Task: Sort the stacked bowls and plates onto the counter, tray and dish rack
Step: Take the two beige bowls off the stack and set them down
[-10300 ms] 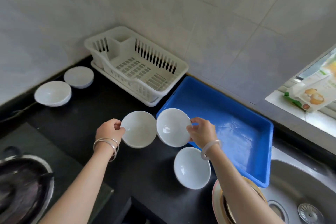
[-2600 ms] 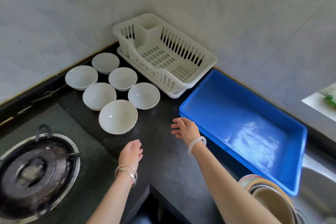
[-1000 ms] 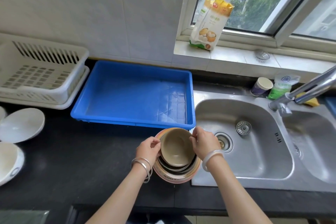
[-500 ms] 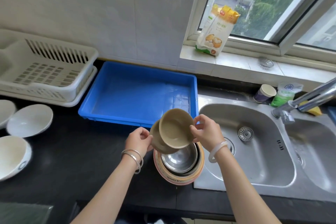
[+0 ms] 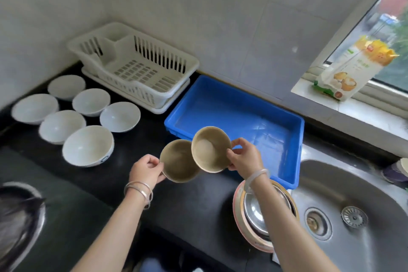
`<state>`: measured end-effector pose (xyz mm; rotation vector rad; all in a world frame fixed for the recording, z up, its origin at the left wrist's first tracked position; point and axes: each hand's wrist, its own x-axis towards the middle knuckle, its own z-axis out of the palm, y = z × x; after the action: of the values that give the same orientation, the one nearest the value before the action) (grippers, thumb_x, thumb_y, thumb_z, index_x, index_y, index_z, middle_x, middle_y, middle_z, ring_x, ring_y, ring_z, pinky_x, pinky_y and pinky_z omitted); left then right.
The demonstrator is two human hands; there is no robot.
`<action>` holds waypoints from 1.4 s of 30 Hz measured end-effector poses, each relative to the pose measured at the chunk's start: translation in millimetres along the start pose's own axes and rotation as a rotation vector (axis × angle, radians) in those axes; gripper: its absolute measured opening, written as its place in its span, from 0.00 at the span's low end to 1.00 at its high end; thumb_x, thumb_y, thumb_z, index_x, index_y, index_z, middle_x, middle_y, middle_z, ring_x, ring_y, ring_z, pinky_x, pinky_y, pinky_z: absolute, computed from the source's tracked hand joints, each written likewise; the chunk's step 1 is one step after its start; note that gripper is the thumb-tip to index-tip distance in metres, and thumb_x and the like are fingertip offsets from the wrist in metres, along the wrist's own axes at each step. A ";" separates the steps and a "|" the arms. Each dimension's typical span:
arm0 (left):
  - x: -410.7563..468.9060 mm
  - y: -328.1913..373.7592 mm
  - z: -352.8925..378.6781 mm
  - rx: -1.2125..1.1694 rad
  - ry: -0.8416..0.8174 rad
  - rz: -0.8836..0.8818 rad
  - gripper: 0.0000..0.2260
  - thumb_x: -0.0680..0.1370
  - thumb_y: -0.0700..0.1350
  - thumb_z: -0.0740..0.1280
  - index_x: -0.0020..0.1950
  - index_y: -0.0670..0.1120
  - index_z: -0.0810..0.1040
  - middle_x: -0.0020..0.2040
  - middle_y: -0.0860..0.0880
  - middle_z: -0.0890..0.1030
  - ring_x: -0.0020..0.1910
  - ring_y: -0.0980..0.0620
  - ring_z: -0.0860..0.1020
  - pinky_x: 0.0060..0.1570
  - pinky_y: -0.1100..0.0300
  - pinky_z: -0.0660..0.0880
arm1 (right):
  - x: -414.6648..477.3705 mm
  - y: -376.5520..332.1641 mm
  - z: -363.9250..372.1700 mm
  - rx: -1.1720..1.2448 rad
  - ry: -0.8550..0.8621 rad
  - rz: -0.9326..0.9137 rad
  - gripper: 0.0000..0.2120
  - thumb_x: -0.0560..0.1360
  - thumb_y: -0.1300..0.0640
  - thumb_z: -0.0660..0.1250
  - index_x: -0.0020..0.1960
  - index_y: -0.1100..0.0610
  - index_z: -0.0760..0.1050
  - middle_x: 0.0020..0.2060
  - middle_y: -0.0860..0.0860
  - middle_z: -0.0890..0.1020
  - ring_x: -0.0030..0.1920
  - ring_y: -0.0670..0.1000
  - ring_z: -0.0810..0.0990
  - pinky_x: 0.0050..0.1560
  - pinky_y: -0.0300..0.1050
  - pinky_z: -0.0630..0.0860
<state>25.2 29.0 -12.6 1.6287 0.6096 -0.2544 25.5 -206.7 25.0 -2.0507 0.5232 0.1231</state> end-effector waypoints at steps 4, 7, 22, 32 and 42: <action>10.8 -22.9 -43.0 -0.106 0.133 -0.114 0.10 0.75 0.33 0.65 0.35 0.41 0.70 0.33 0.43 0.73 0.34 0.50 0.75 0.45 0.52 0.78 | 13.8 -12.6 48.8 -0.048 -0.080 -0.006 0.04 0.73 0.60 0.64 0.41 0.53 0.72 0.38 0.53 0.81 0.20 0.46 0.77 0.25 0.36 0.76; 16.7 -39.4 -68.4 -0.150 0.216 -0.180 0.09 0.75 0.33 0.65 0.36 0.41 0.70 0.35 0.42 0.73 0.37 0.48 0.74 0.45 0.50 0.78 | 23.8 -20.4 87.6 -0.058 -0.142 0.027 0.02 0.73 0.60 0.64 0.44 0.54 0.73 0.36 0.48 0.78 0.18 0.44 0.77 0.21 0.33 0.73; 55.0 -62.2 -111.0 -0.287 0.335 -0.302 0.11 0.73 0.29 0.63 0.34 0.41 0.70 0.42 0.39 0.74 0.46 0.38 0.76 0.49 0.46 0.78 | 69.2 -39.4 201.9 -0.028 -0.202 0.273 0.10 0.76 0.59 0.62 0.56 0.53 0.71 0.34 0.49 0.78 0.27 0.48 0.82 0.43 0.47 0.83; 62.5 -62.7 -106.5 -0.232 0.383 -0.267 0.09 0.74 0.32 0.64 0.35 0.42 0.72 0.41 0.39 0.76 0.43 0.40 0.78 0.46 0.50 0.79 | 75.9 -44.0 216.7 0.071 -0.232 0.324 0.11 0.77 0.59 0.61 0.59 0.54 0.70 0.36 0.50 0.79 0.32 0.47 0.82 0.38 0.41 0.81; 65.3 -65.7 -104.3 -0.221 0.410 -0.253 0.07 0.75 0.34 0.65 0.51 0.40 0.77 0.49 0.42 0.78 0.46 0.42 0.78 0.46 0.52 0.79 | 76.1 -42.4 216.5 0.134 -0.278 0.349 0.14 0.78 0.58 0.62 0.63 0.55 0.70 0.46 0.54 0.80 0.40 0.50 0.83 0.44 0.45 0.82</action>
<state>26.2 148.6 -84.4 1.3955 1.1202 -0.0315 138.8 -29.0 -75.4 -1.7599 0.6884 0.5577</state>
